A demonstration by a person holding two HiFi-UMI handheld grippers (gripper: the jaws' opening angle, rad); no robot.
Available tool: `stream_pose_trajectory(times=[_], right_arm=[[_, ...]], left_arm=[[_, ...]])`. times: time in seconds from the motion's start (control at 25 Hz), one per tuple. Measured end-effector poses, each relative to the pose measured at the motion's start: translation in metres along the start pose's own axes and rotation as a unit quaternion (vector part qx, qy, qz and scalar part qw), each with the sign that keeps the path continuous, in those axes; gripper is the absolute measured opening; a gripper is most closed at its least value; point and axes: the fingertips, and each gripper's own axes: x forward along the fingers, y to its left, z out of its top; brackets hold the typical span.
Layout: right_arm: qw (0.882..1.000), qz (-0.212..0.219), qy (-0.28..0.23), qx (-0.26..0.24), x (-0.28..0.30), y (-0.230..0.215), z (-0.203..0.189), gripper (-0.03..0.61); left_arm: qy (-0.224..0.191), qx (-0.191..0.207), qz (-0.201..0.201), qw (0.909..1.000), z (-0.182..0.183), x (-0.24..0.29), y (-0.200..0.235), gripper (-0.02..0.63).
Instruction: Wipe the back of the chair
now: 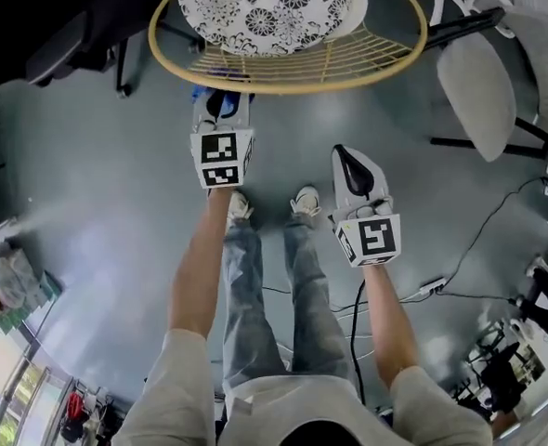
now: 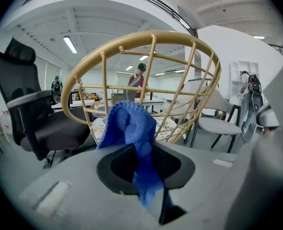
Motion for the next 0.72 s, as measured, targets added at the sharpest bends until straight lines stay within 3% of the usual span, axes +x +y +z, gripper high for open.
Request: stream_pose_trajectory(times=[0.16, 0.32, 0.48, 0.72], right_arm=[[1.0, -0.007, -0.002, -0.001, -0.008, -0.009, -0.002, 0.0], [1.0, -0.01, -0.003, 0.001, -0.015, -0.016, -0.003, 0.0], [1.0, -0.015, -0.001, 0.003, -0.019, -0.025, -0.006, 0.0], [1.0, -0.016, 0.003, 0.003, -0.023, -0.029, -0.01, 0.0]], left_arm=[[-0.003, 0.023, -0.026, 0.9994, 0.002, 0.008, -0.029, 0.078], [-0.002, 0.003, -0.03, 0.9996, 0.005, 0.015, -0.048, 0.078], [-0.003, 0.031, -0.057, 0.9979, 0.012, 0.023, -0.079, 0.078], [0.0, 0.024, -0.06, 0.9979, 0.009, 0.024, -0.081, 0.077]])
